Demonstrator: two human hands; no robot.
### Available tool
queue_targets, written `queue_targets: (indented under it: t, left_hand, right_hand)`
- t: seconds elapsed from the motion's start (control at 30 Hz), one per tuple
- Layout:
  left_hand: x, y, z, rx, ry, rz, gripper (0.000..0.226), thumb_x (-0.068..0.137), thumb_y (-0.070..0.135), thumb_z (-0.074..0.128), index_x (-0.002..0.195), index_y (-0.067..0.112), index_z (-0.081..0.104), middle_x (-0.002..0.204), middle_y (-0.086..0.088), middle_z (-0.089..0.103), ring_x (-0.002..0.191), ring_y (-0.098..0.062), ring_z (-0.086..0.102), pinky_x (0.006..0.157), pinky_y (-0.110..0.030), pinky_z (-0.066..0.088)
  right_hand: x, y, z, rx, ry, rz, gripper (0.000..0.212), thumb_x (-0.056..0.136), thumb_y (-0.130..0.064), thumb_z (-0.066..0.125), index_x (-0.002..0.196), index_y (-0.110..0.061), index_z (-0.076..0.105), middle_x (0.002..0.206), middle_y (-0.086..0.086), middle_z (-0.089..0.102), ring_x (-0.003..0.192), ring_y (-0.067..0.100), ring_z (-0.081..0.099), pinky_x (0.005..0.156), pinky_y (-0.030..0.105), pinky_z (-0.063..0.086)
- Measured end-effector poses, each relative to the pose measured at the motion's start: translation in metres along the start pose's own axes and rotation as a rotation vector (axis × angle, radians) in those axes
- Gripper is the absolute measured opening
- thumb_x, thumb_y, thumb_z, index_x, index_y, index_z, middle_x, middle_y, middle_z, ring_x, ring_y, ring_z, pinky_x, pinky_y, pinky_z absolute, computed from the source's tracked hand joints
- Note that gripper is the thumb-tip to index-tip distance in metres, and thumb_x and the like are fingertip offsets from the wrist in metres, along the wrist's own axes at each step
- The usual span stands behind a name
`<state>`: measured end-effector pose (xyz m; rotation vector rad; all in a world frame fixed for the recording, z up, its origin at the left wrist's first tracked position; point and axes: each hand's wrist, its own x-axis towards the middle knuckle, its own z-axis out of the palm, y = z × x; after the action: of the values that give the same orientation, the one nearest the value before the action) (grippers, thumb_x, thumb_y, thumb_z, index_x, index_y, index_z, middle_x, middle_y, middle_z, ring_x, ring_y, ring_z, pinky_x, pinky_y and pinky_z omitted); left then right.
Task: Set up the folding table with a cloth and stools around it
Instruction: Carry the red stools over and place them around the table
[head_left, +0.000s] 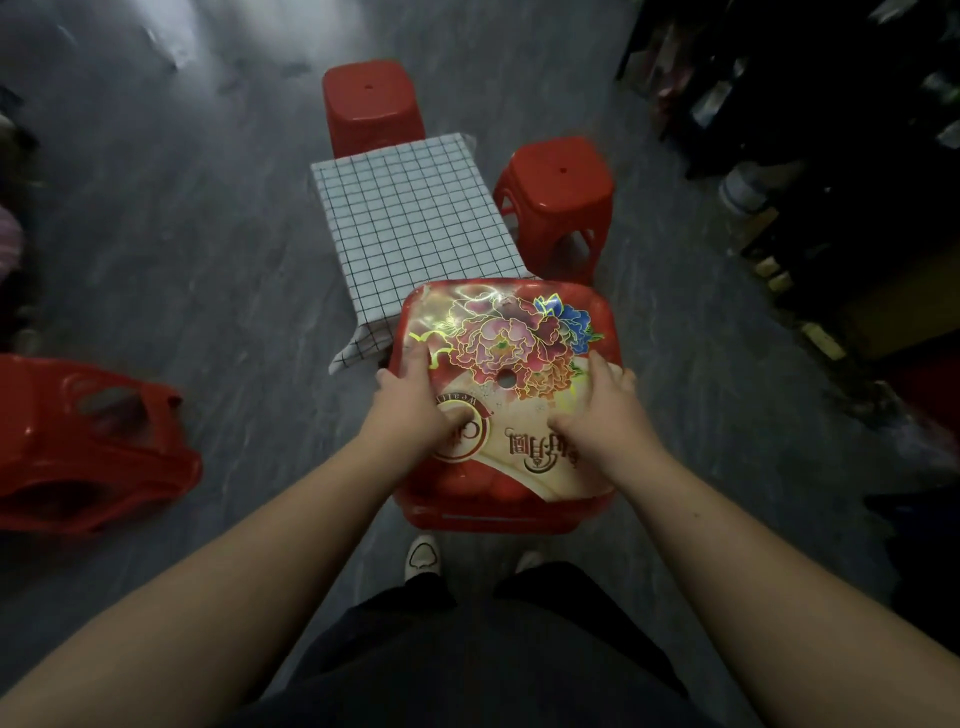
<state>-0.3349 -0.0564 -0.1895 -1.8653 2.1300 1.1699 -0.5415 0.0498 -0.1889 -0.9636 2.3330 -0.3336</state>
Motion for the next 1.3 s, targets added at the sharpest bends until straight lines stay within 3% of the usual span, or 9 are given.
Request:
queue_targets:
  t: [0.23, 0.57, 0.9, 1.3]
  left_hand:
    - [0.060, 0.021, 0.054, -0.074, 0.034, -0.161, 0.111, 0.075, 0.055, 0.077, 0.155, 0.040, 0.002, 0.149, -0.019, 0.022, 0.131, -0.044, 0.043, 0.107, -0.056, 0.041]
    - [0.149, 0.017, 0.157, -0.134, 0.056, -0.367, 0.111, 0.075, 0.055, 0.077, 0.153, 0.043, -0.001, 0.155, -0.015, 0.016, 0.136, -0.041, 0.038, 0.106, -0.054, 0.043]
    - [0.268, -0.044, 0.252, -0.168, 0.082, -0.411, 0.110, 0.075, 0.051, 0.080, 0.153, 0.044, 0.002, 0.155, -0.015, 0.018, 0.136, -0.043, 0.039, 0.111, -0.057, 0.038]
    - [0.358, -0.089, 0.277, -0.221, 0.141, -0.399, 0.111, 0.076, 0.049, 0.080, 0.152, 0.045, 0.000, 0.158, -0.015, 0.012, 0.142, -0.040, 0.031, 0.113, -0.057, 0.035]
  right_hand:
    - [0.101, 0.029, 0.009, -0.045, -0.107, -0.099, 0.108, 0.074, -0.038, 0.082, 0.158, -0.027, 0.015, 0.159, 0.020, 0.015, 0.143, 0.040, 0.030, 0.117, 0.047, 0.031]
    - [0.233, 0.089, 0.066, -0.120, -0.270, -0.164, 0.108, 0.075, -0.040, 0.082, 0.157, -0.036, 0.012, 0.163, 0.017, 0.007, 0.145, 0.041, 0.028, 0.117, 0.050, 0.031]
    - [0.343, 0.131, 0.179, -0.126, -0.308, -0.175, 0.107, 0.077, -0.039, 0.082, 0.157, -0.039, 0.010, 0.165, 0.016, 0.002, 0.148, 0.041, 0.021, 0.120, 0.049, 0.024]
    - [0.426, 0.120, 0.248, -0.123, -0.304, -0.235, 0.108, 0.077, -0.039, 0.082, 0.157, -0.041, 0.009, 0.167, 0.011, -0.004, 0.151, 0.036, 0.016, 0.120, 0.048, 0.022]
